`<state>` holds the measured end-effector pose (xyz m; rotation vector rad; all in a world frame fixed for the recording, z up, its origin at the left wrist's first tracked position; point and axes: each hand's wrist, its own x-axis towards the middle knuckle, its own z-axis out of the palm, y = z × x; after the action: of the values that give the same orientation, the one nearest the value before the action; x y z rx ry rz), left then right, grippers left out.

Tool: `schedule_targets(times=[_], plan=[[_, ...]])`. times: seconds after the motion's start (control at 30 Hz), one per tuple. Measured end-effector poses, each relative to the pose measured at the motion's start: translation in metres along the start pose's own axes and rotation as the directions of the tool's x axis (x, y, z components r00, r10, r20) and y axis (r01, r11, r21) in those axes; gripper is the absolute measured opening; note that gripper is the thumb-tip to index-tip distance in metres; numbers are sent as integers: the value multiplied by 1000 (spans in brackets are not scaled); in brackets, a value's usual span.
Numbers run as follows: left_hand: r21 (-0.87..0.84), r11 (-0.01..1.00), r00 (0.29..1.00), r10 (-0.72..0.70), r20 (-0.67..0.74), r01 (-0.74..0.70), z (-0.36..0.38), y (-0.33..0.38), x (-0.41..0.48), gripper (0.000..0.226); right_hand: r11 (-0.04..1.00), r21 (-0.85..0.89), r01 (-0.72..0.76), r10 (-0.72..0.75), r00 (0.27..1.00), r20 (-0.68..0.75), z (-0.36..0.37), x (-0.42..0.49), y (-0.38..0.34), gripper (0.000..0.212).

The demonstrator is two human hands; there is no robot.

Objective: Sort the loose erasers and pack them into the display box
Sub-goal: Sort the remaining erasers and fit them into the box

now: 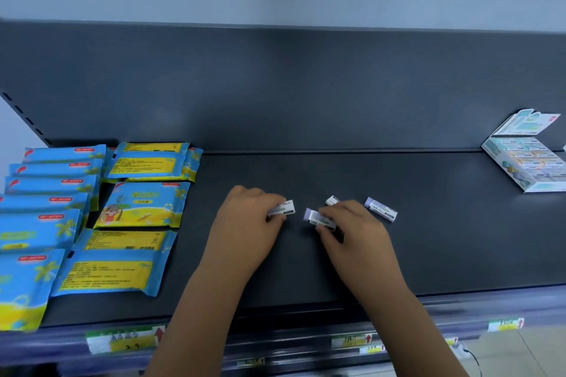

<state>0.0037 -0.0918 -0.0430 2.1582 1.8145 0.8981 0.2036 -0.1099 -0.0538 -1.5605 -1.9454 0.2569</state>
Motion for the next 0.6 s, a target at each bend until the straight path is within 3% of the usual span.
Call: schedule_targets(times=[0.23, 0.6], plan=[[-81, 995, 998, 48, -46, -52, 9, 10, 5, 20, 1000, 3, 11, -11, 1000, 26, -11, 4, 10, 22], [-125, 990, 997, 69, -14, -71, 40, 61, 33, 24, 986, 122, 116, -109, 992, -60, -57, 24, 66, 25]])
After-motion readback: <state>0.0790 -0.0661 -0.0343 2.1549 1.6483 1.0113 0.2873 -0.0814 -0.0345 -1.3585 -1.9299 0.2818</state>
